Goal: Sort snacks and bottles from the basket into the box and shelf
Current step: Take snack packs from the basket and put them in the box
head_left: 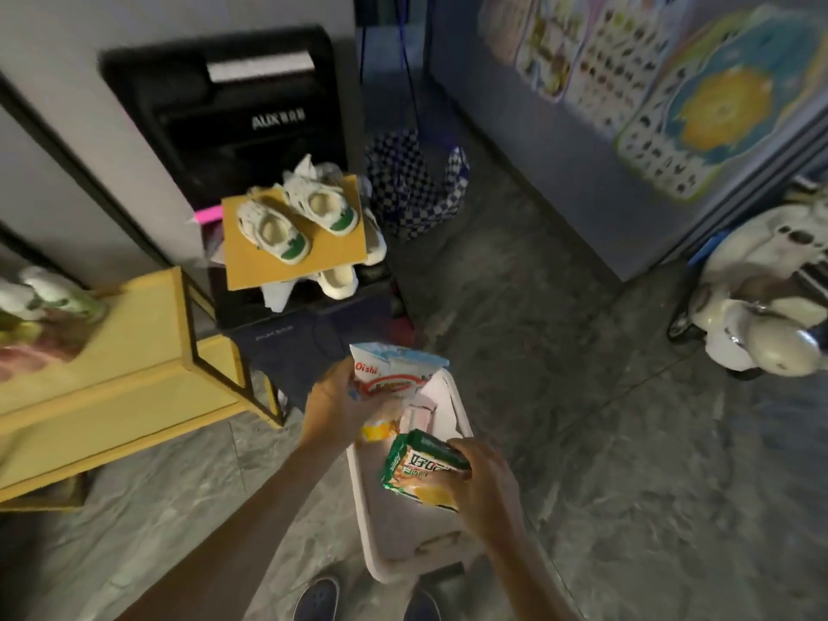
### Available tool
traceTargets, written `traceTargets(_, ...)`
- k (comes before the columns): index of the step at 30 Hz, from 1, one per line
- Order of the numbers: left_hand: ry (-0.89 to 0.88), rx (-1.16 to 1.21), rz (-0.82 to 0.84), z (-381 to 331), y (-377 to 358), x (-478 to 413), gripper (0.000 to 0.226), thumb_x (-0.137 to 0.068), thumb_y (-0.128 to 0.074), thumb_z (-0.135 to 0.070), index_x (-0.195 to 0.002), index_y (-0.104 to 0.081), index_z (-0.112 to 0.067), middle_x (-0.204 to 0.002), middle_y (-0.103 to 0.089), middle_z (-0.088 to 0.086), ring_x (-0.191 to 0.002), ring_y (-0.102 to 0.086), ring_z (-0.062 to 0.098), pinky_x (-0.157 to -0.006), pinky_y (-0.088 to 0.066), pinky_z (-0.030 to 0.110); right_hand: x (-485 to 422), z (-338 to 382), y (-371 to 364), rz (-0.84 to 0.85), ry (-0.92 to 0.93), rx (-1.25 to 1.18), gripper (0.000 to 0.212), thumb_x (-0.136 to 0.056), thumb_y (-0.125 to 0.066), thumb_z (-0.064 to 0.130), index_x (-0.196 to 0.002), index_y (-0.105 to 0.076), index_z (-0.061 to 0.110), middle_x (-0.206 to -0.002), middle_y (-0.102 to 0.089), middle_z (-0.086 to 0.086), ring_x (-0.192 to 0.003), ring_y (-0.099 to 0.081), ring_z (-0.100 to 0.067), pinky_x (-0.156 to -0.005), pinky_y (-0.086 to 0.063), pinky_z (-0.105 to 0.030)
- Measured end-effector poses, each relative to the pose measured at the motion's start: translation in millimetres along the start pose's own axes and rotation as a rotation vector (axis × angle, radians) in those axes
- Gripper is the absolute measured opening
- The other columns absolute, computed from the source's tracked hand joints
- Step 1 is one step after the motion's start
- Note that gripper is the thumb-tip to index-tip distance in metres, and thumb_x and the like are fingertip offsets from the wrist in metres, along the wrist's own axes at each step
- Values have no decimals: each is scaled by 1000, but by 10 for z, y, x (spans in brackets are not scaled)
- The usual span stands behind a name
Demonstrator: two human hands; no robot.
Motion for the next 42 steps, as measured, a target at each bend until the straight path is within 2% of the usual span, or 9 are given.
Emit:
traceTargets(4, -24, 55, -94, -384, 790, 457, 52, -71, -94, -51, -113, -65, -43, -106, -75, -18, -91, -73, 1, -76, -63, 25, 223, 745, 552, -65, 84, -29, 47, -85, -86, 46, -127, -71, 33, -112, -62, 25, -100, -59, 0, -78, -40, -8)
traceTargets(7, -56, 87, -196, -502, 1508, 820, 53, -67, -91, -63, -110, -66, -46, -104, -76, -14, -88, -75, 6, -72, -65, 34, 334, 1324, 758, -112, 167, -66, 48, -78, -92, 43, -121, -75, 31, -111, -71, 18, -100, -64, -6, -81, -49, -20)
traceTargets(12, -95, -13, -377, -473, 2762, 1378, 46, -76, -96, -28, -100, -64, -51, -101, -73, -19, -90, -71, 1, -73, -63, 32, 466, 2402, 741, -98, 294, -195, 62, -71, -69, 63, -122, -75, 28, -114, -69, 14, -104, -67, -10, -89, -58, -33)
traceTargets(19, -73, -19, -576, 150, 4475, 2097, 57, -78, -87, -50, -130, -68, -35, -114, -75, -21, -101, -71, -1, -81, -62, 25, 450, 3967, 3, 15, 485, -179, 52, -78, -93, 43, -125, -73, 31, -118, -67, 20, -109, -68, -7, -89, -62, -39)
traceTargets(23, -43, -44, -680, 519, 5296, 2431, 50, -83, -90, -29, -128, -69, -35, -111, -74, -23, -95, -73, -3, -77, -64, 27, 600, 4894, -482, 91, 575, -271, 57, -76, -79, 67, -124, -71, 36, -117, -67, 25, -108, -70, -4, -85, -65, -37)
traceTargets(27, -18, 15, -771, 817, 6020, 2735, 51, -83, -90, -26, -124, -66, -43, -111, -74, -26, -96, -73, -2, -75, -63, 22, 704, 5724, -982, 124, 630, -254, 50, -80, -90, 45, -125, -72, 32, -115, -70, 21, -102, -70, -1, -80, -65, -31)
traceTargets(32, 24, 56, -819, 1169, 6668, 2932, 57, -85, -87, -9, -118, -60, -47, -105, -72, -35, -99, -73, -5, -64, -59, 15, 736, 6501, -1576, 159, 666, -250, 58, -79, -90, 51, -131, -70, 35, -118, -72, 21, -106, -71, -3, -81, -66, -32)
traceTargets(37, 104, 21, -871, 1665, 7209, 2944, 55, -83, -89, -28, -130, -61, -38, -110, -71, -29, -104, -66, -14, -76, -58, 10, 687, 7178, -1992, 201, 709, -258, 58, -77, -92, 53, -128, -73, 35, -113, -74, 21, -98, -71, 0, -82, -64, -33)
traceTargets(42, 182, -24, -929, 2205, 7670, 2744, 55, -84, -87, -39, -131, -59, -43, -116, -70, -25, -100, -69, -5, -69, -54, 10, 423, 7778, -2559, 237, 721, -243, 58, -76, -90, 59, -127, -71, 39, -113, -72, 21, -96, -71, -2, -76, -65, -36)
Point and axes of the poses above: each hand's wrist, its own x-axis away from the middle knuckle, its own y-axis out of the back of the hand, z = x × y, the point moved 8 cm from there along -x, towards the middle knuckle
